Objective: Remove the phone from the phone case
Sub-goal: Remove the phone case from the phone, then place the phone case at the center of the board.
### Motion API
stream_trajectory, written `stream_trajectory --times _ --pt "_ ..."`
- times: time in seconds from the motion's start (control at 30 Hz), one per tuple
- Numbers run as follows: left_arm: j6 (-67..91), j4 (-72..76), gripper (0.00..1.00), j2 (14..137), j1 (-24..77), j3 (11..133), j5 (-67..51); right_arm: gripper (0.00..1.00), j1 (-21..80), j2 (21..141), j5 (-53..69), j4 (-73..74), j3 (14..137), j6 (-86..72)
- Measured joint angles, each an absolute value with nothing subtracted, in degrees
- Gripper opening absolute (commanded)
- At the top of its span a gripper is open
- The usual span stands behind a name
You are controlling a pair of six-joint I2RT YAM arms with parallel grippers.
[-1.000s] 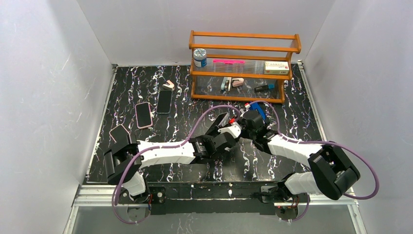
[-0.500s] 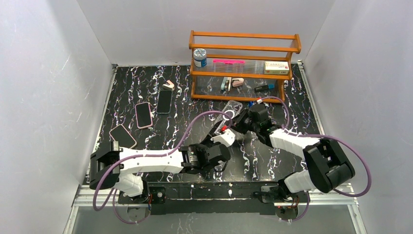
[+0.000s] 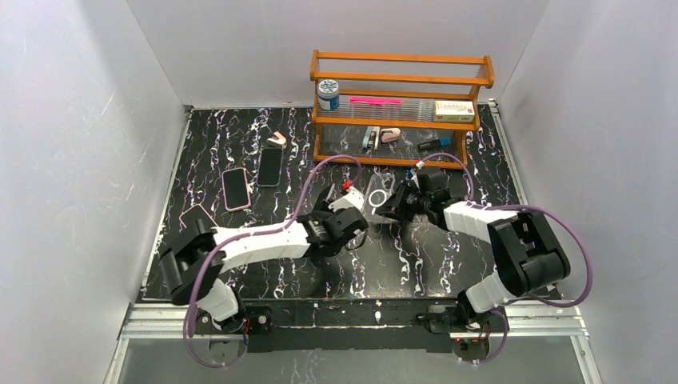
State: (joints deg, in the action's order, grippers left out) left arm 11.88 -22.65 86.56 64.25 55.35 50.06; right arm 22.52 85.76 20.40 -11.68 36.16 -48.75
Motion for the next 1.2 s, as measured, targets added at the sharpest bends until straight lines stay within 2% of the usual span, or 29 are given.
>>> stream_trajectory --times 0.23,0.4,0.63,0.73,0.93,1.07,1.2 --pt "9.0 -20.6 0.0 100.0 63.0 62.8 48.1 0.03 22.2 91.3 25.3 -7.1 41.1 -41.7" --pt "7.5 -19.2 0.0 105.1 62.7 67.7 48.0 0.15 21.4 94.1 27.6 -4.9 44.0 -37.4" --pt "7.2 -18.4 0.06 110.0 61.6 72.0 49.0 0.36 19.9 96.4 29.1 -1.7 45.1 -32.8" --pt "7.3 -18.3 0.11 112.0 61.2 73.6 49.9 0.43 19.7 96.9 29.1 -0.7 45.3 -31.3" --pt "7.9 -19.2 0.26 114.4 61.1 74.1 48.6 0.63 19.5 96.2 29.8 0.2 45.5 -29.7" --pt "8.7 -19.9 0.32 115.5 60.9 74.1 47.0 0.78 19.2 93.8 27.5 0.8 45.2 -28.6" --pt "9.0 -20.0 0.39 115.6 60.5 74.1 46.4 0.82 18.7 90.1 24.9 1.5 43.3 -28.2"
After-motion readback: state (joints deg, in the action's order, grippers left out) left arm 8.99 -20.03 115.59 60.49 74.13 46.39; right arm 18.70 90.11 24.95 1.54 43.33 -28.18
